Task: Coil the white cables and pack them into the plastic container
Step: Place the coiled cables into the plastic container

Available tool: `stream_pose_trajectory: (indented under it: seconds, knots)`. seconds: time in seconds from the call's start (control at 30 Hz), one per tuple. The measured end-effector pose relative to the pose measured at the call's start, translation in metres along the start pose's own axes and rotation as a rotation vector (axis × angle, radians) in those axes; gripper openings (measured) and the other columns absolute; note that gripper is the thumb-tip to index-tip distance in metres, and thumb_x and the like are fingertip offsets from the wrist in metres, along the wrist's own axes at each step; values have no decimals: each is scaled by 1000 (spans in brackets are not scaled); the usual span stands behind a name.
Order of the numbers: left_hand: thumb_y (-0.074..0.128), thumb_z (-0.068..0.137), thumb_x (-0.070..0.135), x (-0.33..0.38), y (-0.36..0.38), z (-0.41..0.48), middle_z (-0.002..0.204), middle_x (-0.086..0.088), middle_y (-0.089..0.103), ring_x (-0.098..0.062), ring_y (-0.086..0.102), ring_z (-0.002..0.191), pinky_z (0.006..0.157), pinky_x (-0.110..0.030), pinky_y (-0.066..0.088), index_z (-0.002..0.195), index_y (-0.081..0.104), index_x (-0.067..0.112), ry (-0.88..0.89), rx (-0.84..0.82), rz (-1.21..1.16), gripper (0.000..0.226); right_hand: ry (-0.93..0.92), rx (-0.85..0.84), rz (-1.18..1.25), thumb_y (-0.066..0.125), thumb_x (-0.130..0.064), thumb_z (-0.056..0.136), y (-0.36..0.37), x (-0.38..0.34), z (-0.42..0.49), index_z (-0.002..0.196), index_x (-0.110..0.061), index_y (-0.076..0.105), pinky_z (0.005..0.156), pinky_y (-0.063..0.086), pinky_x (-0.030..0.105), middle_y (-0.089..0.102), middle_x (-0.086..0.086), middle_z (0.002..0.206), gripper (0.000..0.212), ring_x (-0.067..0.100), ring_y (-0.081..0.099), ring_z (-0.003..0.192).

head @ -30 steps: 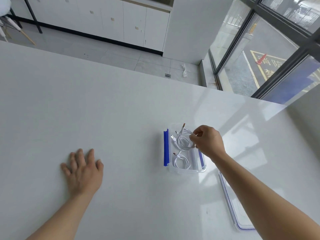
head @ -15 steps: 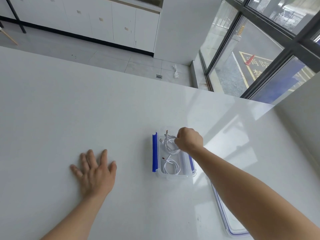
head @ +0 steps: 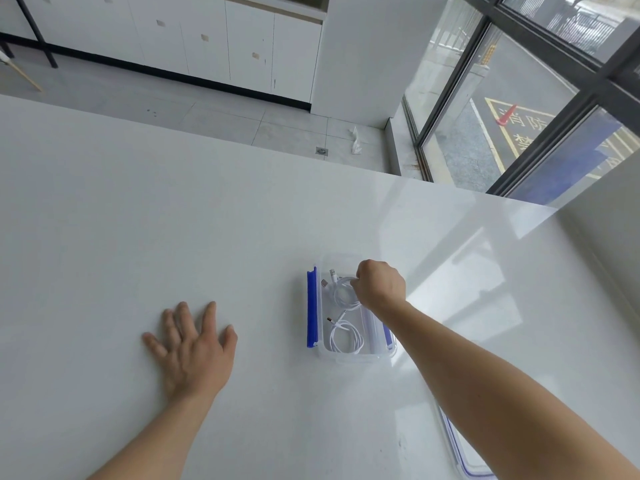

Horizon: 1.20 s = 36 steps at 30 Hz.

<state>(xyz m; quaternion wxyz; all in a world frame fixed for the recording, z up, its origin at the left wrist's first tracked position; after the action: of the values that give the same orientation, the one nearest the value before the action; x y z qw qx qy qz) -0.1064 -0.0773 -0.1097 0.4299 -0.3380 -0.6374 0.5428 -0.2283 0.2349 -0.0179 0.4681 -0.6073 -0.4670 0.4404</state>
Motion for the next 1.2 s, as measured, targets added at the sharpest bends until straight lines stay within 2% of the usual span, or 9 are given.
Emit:
stream_pose_trajectory:
  seconds: [0.13,0.23,0.37,0.5,0.63,0.73,0.87,1.03,1.2]
  knots:
    - [57,90,49,0,-1,0,156,-22,36,-42,22,149,115,-70,10,146,47,26,-3,-6,-4,61,-22,13,27,62,-27,91,2,0,0,80,-13,61,59,39,29,65,7,80,18,33,57,73]
    - [55,90,50,-1,-1,0,157,-21,36,-41,21,149,115,-69,10,146,46,27,-2,-6,-4,61,-32,11,23,59,-20,89,-1,-2,-4,78,-12,58,59,41,30,59,6,76,14,35,57,74]
    - [49,93,52,0,0,1,159,-20,31,-40,17,150,115,-69,8,149,42,28,-3,-44,8,62,-46,47,88,59,-12,88,-6,7,-16,105,-11,69,77,57,37,71,8,102,19,36,66,93]
    - [45,95,52,3,-5,2,162,-18,24,-37,11,152,116,-67,8,151,36,28,-29,-135,9,62,14,49,275,58,-19,89,-10,22,-33,104,-22,73,72,53,30,76,2,103,21,29,67,94]
    - [53,95,43,32,-29,0,148,-16,44,-36,36,138,110,-53,34,147,40,15,43,-186,-147,61,41,53,410,58,-20,89,-10,33,-65,97,-22,75,71,54,31,78,1,97,19,27,69,90]
    - [50,97,42,74,-45,-18,149,-8,42,-29,46,130,101,-43,43,150,36,20,144,-234,-365,59,24,62,503,59,-19,90,-11,34,-93,96,-20,76,75,56,33,78,1,94,19,26,69,89]
    - [50,97,43,121,-51,-44,153,-3,38,-26,50,128,96,-40,44,150,34,23,226,-312,-467,59,21,94,597,63,-23,90,-10,49,-127,92,-20,76,70,53,32,76,-1,83,14,23,68,80]
    - [52,95,38,140,-52,-50,153,-8,38,-28,48,132,96,-39,42,151,31,17,232,-340,-431,63,152,108,574,64,-29,91,3,115,-160,94,-25,74,56,40,20,67,-12,73,11,13,61,71]
    - [53,94,30,156,-47,-44,128,-16,56,-34,57,108,78,-36,41,126,49,9,207,-341,-445,39,251,21,386,58,-31,91,22,172,-176,97,-27,71,68,51,29,75,-7,88,15,18,66,83]
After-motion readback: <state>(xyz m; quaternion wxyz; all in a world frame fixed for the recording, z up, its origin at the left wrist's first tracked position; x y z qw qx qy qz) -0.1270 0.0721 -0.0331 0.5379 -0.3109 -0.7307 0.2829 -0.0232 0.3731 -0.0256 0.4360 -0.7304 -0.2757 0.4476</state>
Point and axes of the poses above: each hand's wrist, its own z-axis towards the middle knuckle, its own y-axis out of the palm, x = y × z, the point moved 5 cm from there along z, towards the middle knuckle
